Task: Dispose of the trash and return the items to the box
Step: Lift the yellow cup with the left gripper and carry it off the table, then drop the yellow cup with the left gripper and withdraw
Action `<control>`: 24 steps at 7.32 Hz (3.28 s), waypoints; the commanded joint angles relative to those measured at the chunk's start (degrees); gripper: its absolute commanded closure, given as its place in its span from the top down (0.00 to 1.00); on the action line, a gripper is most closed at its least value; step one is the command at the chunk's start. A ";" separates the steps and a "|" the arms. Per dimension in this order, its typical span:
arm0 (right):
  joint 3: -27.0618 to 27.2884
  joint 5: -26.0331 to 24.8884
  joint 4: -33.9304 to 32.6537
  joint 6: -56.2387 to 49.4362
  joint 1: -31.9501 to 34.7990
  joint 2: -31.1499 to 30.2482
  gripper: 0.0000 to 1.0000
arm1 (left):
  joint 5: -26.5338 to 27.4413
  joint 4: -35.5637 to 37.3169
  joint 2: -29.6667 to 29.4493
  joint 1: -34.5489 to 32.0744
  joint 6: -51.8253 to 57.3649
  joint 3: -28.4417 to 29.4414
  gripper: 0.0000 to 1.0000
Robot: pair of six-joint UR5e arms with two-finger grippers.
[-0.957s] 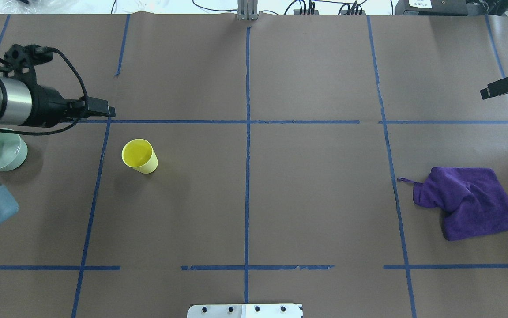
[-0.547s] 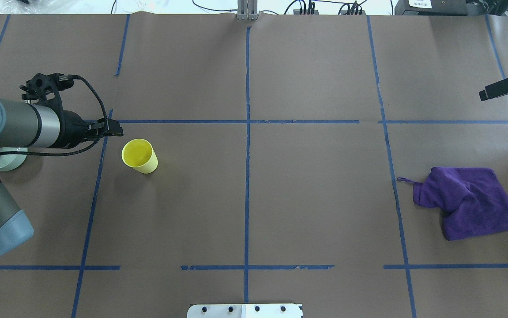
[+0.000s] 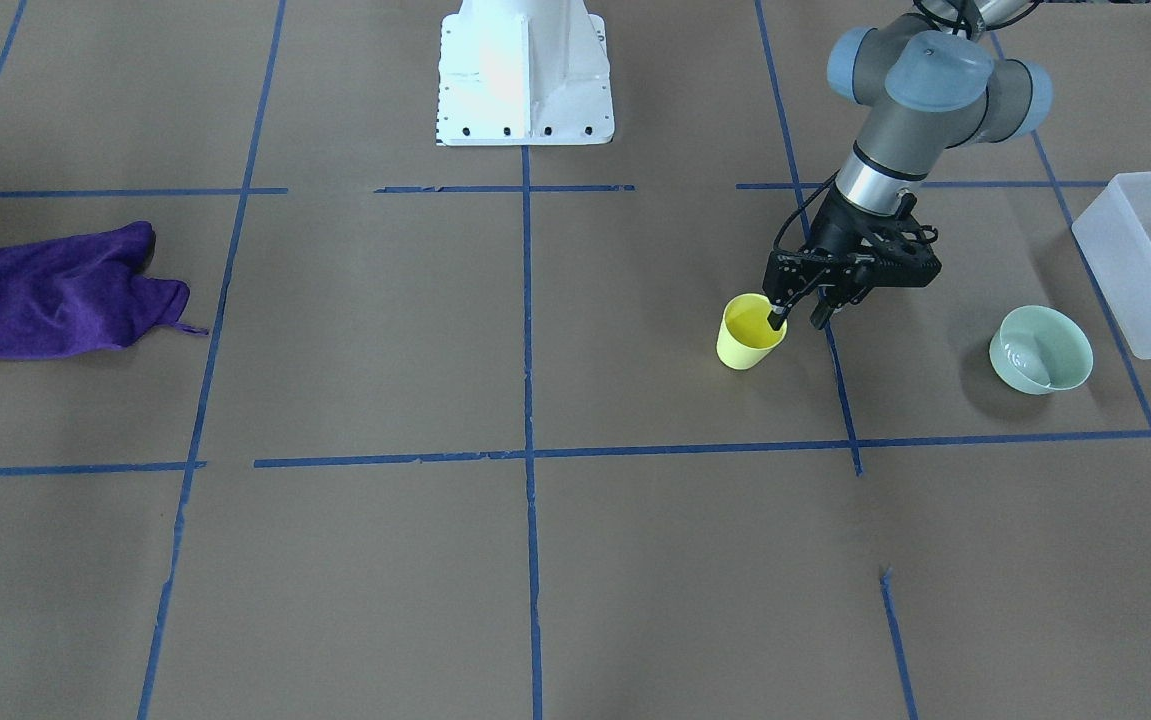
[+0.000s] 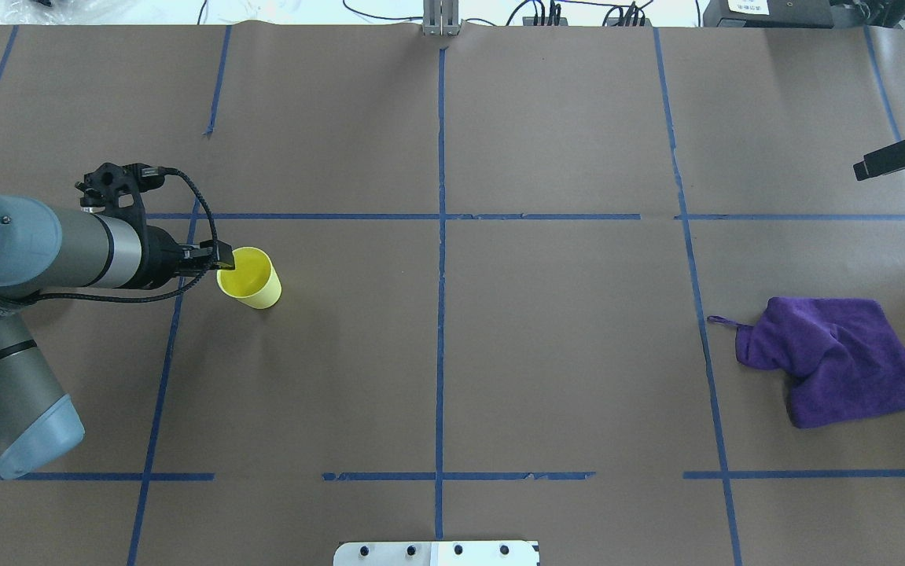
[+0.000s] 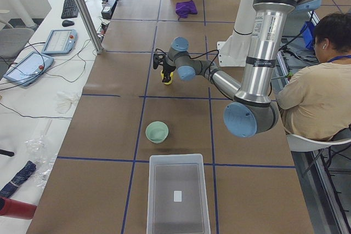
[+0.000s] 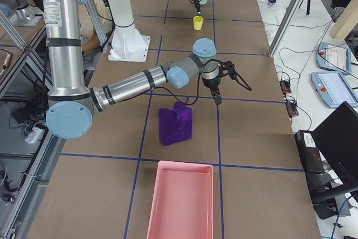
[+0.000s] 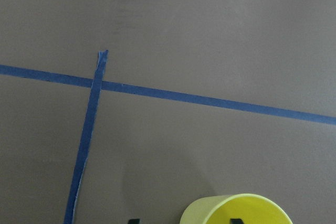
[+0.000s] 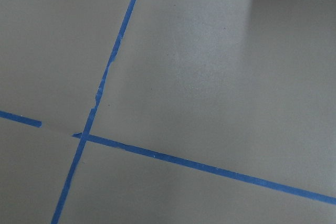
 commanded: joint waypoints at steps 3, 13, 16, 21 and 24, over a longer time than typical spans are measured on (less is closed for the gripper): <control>-0.45 -1.78 0.00 -0.09 -0.36 -0.09 1.00 | 2.52 0.01 -1.64 2.79 -4.49 0.76 0.00; -0.45 -3.01 0.00 0.17 -1.68 -0.09 1.00 | -24.36 2.31 24.17 -43.21 76.89 -2.00 0.00; -0.45 -3.01 0.00 0.17 -1.77 -0.09 1.00 | -31.93 -6.02 32.95 -49.95 88.06 4.19 0.00; -0.45 -3.45 0.09 0.09 -1.77 0.00 1.00 | -34.13 -22.85 34.74 -50.12 87.62 18.33 0.00; -0.45 -3.36 0.00 0.09 -1.77 -0.09 1.00 | -34.40 -24.86 34.39 -49.60 87.36 20.53 0.00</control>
